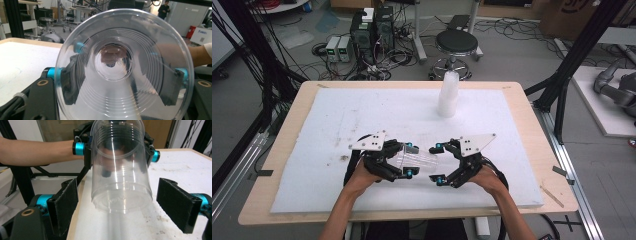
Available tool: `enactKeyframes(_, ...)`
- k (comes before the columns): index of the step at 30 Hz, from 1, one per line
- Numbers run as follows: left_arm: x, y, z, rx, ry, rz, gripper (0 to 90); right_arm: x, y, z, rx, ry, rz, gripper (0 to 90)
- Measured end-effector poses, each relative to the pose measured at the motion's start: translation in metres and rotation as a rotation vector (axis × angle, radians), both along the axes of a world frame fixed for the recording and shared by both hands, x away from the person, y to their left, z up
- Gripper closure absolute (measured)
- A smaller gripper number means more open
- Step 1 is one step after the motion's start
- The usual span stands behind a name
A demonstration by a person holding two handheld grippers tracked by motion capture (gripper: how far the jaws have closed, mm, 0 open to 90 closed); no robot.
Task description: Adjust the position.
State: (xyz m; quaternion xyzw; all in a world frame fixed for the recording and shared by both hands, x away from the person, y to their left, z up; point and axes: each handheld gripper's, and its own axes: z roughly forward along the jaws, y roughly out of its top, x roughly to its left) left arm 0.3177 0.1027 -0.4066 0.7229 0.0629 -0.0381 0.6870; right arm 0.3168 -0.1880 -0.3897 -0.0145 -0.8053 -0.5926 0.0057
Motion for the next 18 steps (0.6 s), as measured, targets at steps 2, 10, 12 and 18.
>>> enactKeyframes(2,0.001,0.002,0.001,0.017,0.003,0.008,31.1,-0.001,-0.002,-0.001,-0.003,0.001,-0.011,17.4)
enactKeyframes(10,0.013,0.006,0.013,0.219,0.028,0.043,31.1,0.001,-0.021,-0.016,-0.05,0.019,-0.217,17.4)
enactKeyframes(12,0.017,0.006,0.016,0.26,0.028,0.05,31.1,0.002,-0.026,-0.02,-0.066,0.04,-0.275,17.4)
enactKeyframes(18,0.03,0.004,0.029,0.43,0.042,0.073,31.2,0.001,-0.041,-0.029,-0.107,0.058,-0.424,17.5)
